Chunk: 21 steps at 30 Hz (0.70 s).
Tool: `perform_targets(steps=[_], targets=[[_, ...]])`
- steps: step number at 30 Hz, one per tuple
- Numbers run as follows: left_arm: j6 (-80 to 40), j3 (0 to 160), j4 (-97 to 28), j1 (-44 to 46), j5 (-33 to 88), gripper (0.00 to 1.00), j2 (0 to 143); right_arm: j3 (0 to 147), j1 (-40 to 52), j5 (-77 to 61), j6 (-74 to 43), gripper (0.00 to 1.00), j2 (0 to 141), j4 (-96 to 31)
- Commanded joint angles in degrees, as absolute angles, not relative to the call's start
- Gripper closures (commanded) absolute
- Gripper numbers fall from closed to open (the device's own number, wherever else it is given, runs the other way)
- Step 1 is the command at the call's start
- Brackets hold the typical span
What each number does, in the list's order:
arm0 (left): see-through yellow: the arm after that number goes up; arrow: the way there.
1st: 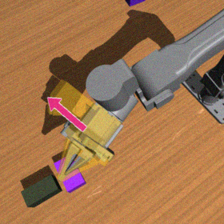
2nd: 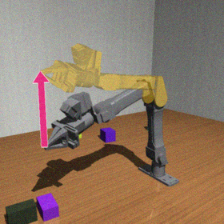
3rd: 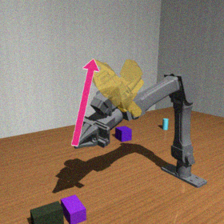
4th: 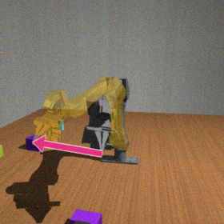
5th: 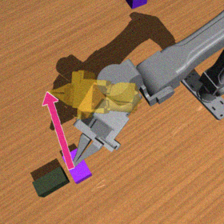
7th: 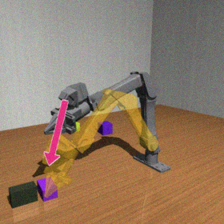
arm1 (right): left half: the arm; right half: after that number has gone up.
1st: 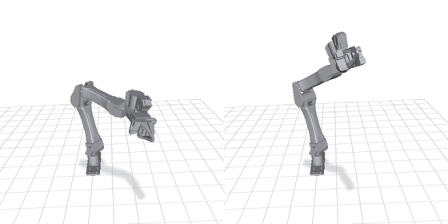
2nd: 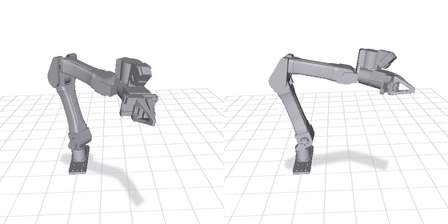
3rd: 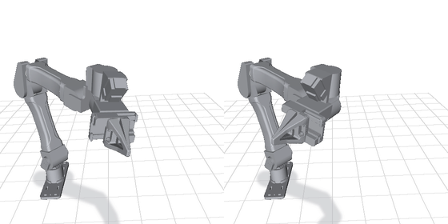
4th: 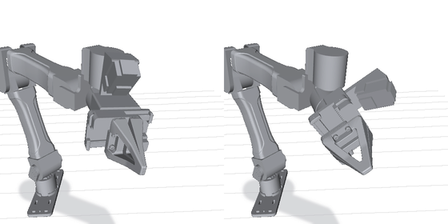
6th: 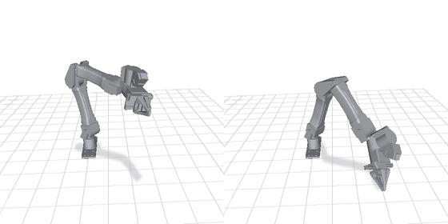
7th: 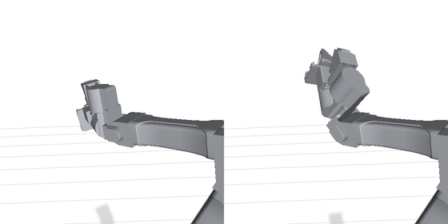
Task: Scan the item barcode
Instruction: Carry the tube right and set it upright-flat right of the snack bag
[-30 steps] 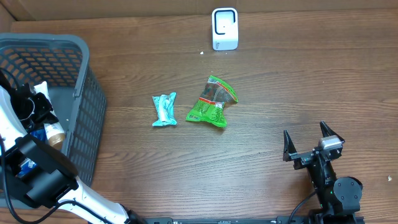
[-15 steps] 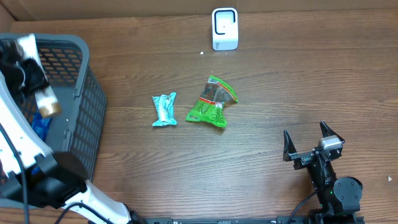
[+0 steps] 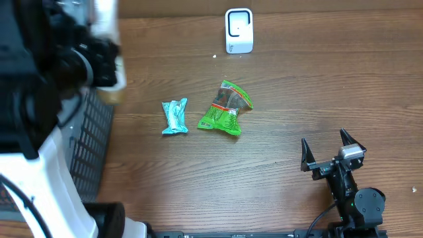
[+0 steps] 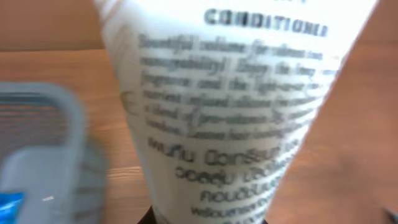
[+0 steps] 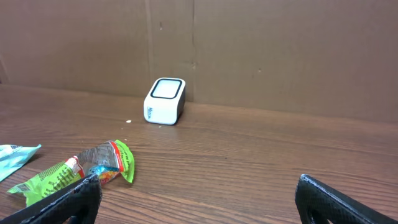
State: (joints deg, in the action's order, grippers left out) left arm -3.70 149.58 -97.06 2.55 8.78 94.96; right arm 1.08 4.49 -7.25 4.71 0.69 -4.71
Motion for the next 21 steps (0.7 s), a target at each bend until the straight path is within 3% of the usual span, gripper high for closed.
perform_targets(steps=[1,6,13,21], targets=[[-11.7,145.3,-96.8,10.7,8.0,0.96,95.8,0.6,4.3,-7.4,4.7,0.0,0.2,-4.4],[-17.7,135.0,-92.2,20.1,5.0,0.96,99.1,0.6,4.3,-7.4,4.8,0.0,0.2,-4.4],[-30.9,121.0,-72.4,29.5,11.4,0.96,106.8,0.6,4.3,-7.4,4.7,0.0,0.2,-4.4],[-38.2,117.8,-63.0,37.0,16.2,0.96,120.9,0.6,4.3,-7.4,4.7,0.0,0.2,-4.4]])
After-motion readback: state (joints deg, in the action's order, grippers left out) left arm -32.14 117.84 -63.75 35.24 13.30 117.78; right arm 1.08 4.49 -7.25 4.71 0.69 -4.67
